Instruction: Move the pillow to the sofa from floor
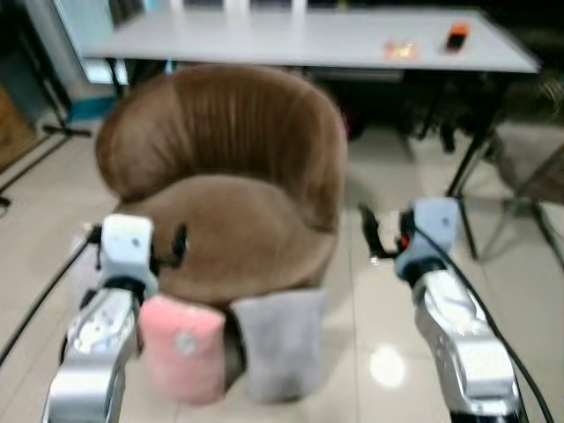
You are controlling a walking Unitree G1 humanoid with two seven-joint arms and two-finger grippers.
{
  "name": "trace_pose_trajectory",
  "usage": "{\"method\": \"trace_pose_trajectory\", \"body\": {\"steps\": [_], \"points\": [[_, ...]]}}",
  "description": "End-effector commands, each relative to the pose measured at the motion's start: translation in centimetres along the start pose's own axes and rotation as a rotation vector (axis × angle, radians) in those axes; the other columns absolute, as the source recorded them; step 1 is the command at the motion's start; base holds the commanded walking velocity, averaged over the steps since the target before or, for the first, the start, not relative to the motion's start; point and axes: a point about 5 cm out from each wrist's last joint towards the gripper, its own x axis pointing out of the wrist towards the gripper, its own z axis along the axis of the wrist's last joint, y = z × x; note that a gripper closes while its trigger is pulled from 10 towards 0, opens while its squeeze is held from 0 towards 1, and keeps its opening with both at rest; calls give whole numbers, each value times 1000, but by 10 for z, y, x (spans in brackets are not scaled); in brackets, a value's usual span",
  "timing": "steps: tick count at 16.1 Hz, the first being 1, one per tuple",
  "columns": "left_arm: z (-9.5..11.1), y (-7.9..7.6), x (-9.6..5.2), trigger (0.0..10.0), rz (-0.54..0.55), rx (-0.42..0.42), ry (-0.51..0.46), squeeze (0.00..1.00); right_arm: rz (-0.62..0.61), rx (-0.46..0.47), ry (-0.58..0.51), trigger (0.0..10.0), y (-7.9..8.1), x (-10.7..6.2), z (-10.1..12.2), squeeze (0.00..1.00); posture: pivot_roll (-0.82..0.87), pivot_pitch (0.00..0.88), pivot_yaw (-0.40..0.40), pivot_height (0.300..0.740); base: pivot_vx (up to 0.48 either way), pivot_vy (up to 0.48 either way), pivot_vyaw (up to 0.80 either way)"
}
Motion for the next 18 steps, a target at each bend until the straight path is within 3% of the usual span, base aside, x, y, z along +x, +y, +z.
{"method": "trace_pose_trajectory", "body": {"steps": [1,4,9,11,18], "points": [[2,-9,-1,10000,-36,-32,-1,0,-34,-12,13,10000,-9,0,-4,1000,-137,0,39,740,0,0,0],[1,-11,0,10000,-76,-3,-8,0,-37,-21,-16,10000,-6,-3,2,1000,-169,0,62,740,0,0,0],[0,-15,0,10000,-90,-23,-20,0,-77,-47,-6,10000,-12,-9,-3,1000,-185,0,61,740,0,0,0],[-1,-17,-1,10000,-98,-34,-23,0,-116,-82,-26,10000,-16,-7,0,1000,-180,0,54,740,300,0,0],[0,-14,-2,10000,-92,-25,-24,0,-125,-61,-21,10000,-19,0,0,1000,-163,0,45,740,336,0,0]]}}
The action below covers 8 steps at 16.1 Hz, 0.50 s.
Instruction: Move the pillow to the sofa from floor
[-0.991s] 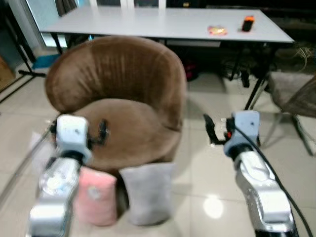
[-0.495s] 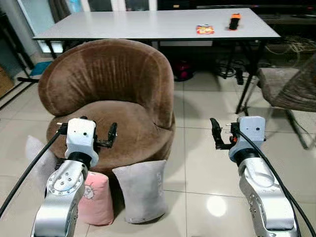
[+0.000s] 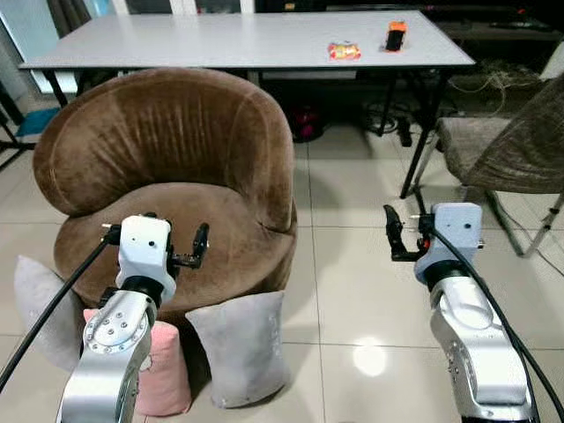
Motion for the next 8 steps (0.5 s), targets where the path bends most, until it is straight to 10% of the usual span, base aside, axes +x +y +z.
{"method": "trace_pose_trajectory", "body": {"steps": [1,8], "points": [[3,2,2,10000,0,7,-13,0,0,-11,-36,10000,1,4,7,1000,-168,0,47,740,349,0,0],[2,1,5,10000,-8,-2,-14,0,-44,-15,-31,10000,-6,6,5,1000,-170,0,61,740,346,0,329]]}}
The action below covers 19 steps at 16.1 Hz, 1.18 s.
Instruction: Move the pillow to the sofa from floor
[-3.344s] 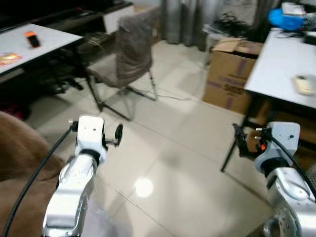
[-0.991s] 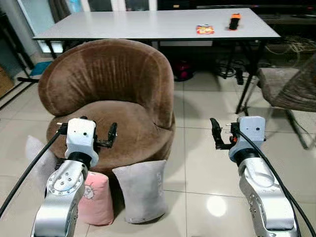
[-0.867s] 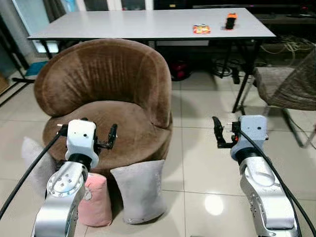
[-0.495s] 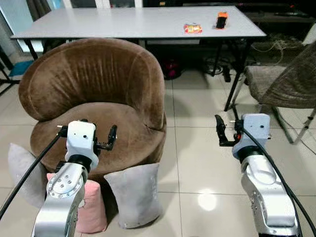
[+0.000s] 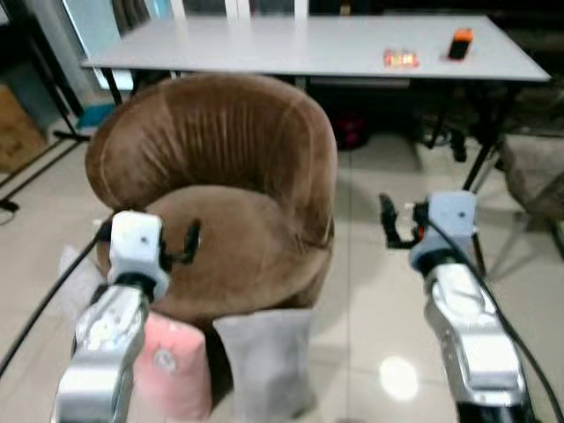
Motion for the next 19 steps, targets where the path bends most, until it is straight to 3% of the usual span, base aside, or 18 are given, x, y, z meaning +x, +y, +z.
{"method": "trace_pose_trajectory", "body": {"steps": [1,10,16,19], "points": [[3,0,1,10000,-13,10,-8,0,-23,-6,-2,10000,-4,0,0,1000,-165,0,57,740,337,0,0],[4,0,2,10000,-7,21,-34,0,21,-10,-19,10000,2,4,0,1000,-152,0,41,740,330,0,0],[2,-2,3,10000,-7,14,-40,0,157,-36,-10,10000,9,4,-4,1000,-147,0,26,740,0,0,800],[1,-2,0,10000,2,51,-48,0,185,-60,2,10000,12,5,-7,1000,-135,0,13,740,0,0,800]]}}
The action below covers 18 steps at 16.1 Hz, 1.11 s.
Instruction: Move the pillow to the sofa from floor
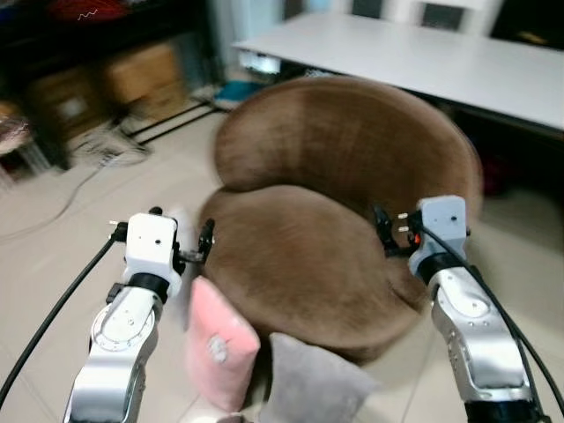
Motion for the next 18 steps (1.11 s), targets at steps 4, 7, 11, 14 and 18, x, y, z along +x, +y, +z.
{"method": "trace_pose_trajectory", "body": {"steps": [4,7,11,14,18], "points": [[3,-1,-1,10000,9,8,-9,0,-18,8,33,10000,-4,2,-5,0,-123,0,4,740,0,-82,0],[-2,5,-1,10000,24,26,25,0,-56,16,44,10000,-6,2,-5,0,-118,0,-1,740,0,0,0],[-2,4,0,10000,-1,10,16,0,-181,59,26,10000,-19,0,-4,0,-113,0,-1,740,0,0,0],[-6,6,-2,10000,12,16,30,0,-194,68,22,10000,-21,0,-2,0,-120,0,-3,730,0,0,0],[-6,10,-3,10000,11,12,32,0,-206,86,32,10000,-19,0,-3,0,-119,0,-8,690,0,0,0]]}}
